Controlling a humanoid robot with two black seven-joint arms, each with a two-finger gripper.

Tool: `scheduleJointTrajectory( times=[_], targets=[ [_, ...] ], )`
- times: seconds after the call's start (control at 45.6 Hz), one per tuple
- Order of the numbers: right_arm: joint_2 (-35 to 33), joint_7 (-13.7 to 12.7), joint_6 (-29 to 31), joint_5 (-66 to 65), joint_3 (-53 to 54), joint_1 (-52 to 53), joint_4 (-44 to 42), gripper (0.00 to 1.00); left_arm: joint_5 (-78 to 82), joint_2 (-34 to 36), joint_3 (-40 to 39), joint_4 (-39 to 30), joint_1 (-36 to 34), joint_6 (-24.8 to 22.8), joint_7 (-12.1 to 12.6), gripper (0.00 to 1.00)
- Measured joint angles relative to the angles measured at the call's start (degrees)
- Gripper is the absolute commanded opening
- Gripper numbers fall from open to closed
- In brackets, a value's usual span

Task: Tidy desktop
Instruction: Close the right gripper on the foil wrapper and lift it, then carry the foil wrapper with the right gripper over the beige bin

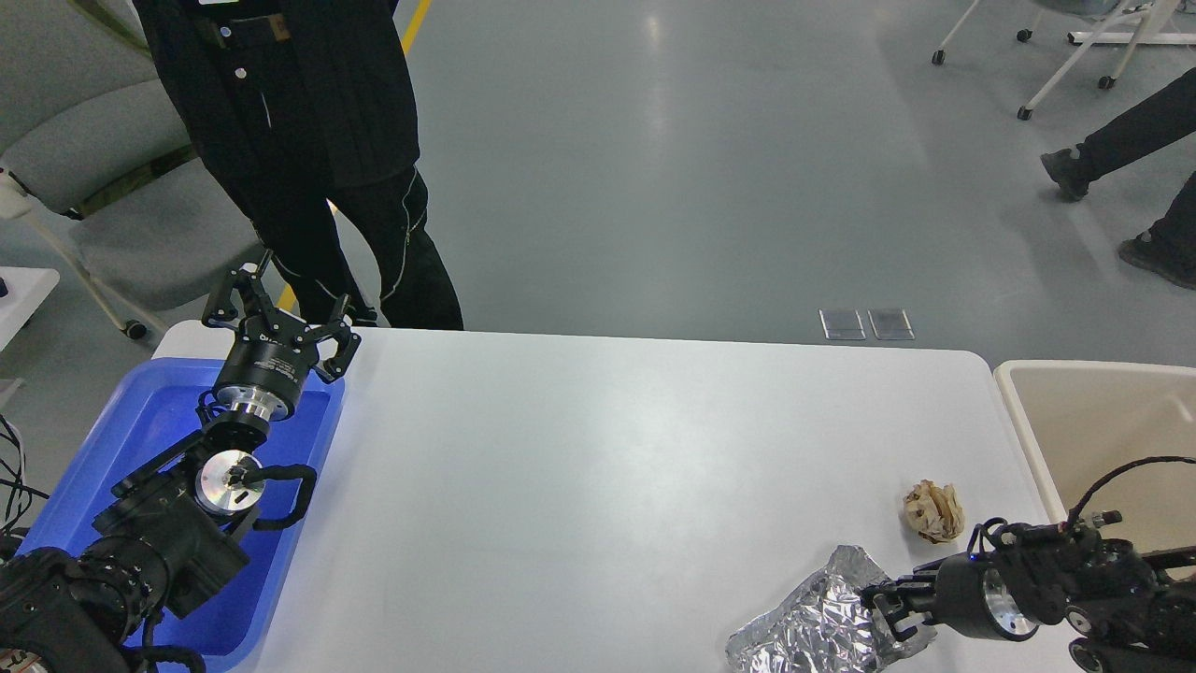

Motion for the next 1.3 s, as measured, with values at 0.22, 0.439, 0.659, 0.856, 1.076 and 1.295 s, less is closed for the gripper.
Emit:
scheduleJointTrajectory(
  times=[0.22, 0.439, 0.659, 0.856, 1.076, 1.295],
  targets=[
    [0.12, 0.01, -0.03, 0.16, -0.23, 0.26, -0.35, 0.0, 0.0, 0.0, 0.0, 0.0, 0.0, 0.0, 0.0, 1.0],
    [-1.95, 0.03, 1.08, 0.8, -0.38, 3.16, 1.51, 0.0, 0.0, 0.0, -0.02, 0.0, 0.0, 0.0, 0.0, 1.0],
    [-6.25, 0.01, 5.02, 2.94, -0.62, 9.57, 6.47, 0.0, 0.0, 0.01, -0.03, 0.0, 0.0, 0.0, 0.0, 1.0],
    [-10.62, 0.0, 9.02, 4.34, -2.35, 18.27, 11.75, 0.0, 0.0, 0.02, -0.03, 0.0, 0.0, 0.01, 0.0, 1.0],
    [-15.0, 0.36, 16.71, 4.97, -3.15, 29.61, 15.58, 0.0, 0.0, 0.04, -0.01, 0.0, 0.0, 0.01, 0.0, 1.0],
    [-17.39, 0.99, 24.17, 5.9, -2.97, 39.86, 18.36, 0.0, 0.0, 0.03, -0.01, 0.0, 0.0, 0.02, 0.0, 1.0]
  ],
)
